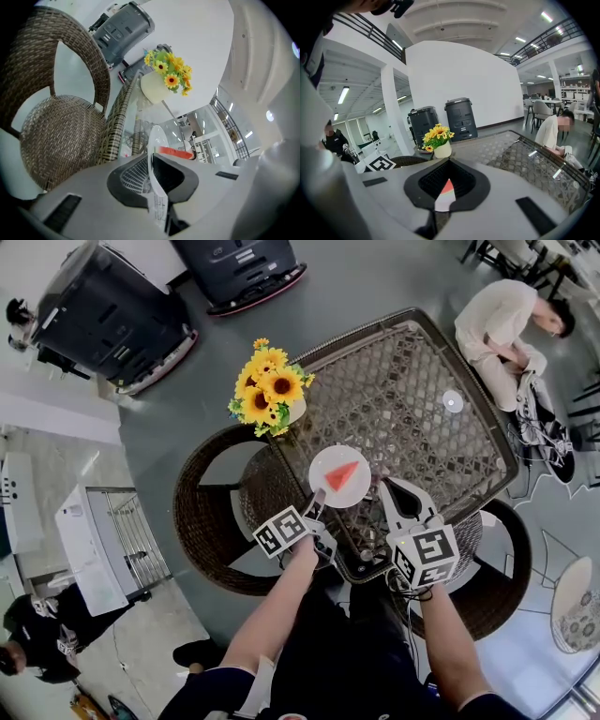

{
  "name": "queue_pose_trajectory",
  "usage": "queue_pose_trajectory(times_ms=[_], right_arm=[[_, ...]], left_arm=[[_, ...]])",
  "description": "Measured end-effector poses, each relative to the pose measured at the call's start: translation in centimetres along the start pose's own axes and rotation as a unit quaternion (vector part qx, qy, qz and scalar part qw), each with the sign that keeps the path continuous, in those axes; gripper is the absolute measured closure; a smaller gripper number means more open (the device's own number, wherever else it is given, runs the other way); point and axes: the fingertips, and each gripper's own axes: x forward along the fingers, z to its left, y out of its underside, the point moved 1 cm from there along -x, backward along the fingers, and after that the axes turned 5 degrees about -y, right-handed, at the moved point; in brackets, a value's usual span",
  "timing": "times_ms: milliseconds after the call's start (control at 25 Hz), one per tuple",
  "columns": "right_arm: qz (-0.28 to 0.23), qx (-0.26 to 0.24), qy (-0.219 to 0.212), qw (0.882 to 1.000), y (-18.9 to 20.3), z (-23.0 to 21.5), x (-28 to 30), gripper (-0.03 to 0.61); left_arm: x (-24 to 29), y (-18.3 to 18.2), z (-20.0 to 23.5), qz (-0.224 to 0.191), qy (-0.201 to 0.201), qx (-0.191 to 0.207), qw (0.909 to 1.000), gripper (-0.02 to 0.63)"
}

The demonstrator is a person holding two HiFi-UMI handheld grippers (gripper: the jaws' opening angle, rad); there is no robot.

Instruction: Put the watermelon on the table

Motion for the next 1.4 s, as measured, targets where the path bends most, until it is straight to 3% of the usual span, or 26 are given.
queue_pose_trajectory(times_ms=[240,480,920,1160,1400], right_arm=[[-0.003,0.004,0.005,1.000,0.1,-0.3,-0.3,0.575],[-0.006,0.009,0.007,1.000,0.2,-0.6,-0.6,0.575],[-0.009,0.018,0.010,1.000,-0.1,-0.6,-0.9,0.575],[-0.014,0.018,0.012,1.000,-0.2,-0.8,-1.3,0.575],[-0.018,0.016,0.015,1.000,-0.5,-0.6,-1.7,0.575]], left_arm=[[0.3,-0.1,0.5,0.006,-0.059,0.037,0.9976,0.581],[0.5,0.0,1.0,0.016,-0.128,0.086,0.9879,0.563],[0.6,0.0,0.5,0.031,-0.208,0.178,0.9614,0.534],[0.9,0.2,0.4,0.036,-0.223,0.199,0.9535,0.523],[1.0,0.5,0.0,0.031,-0.221,0.215,0.9508,0.471]])
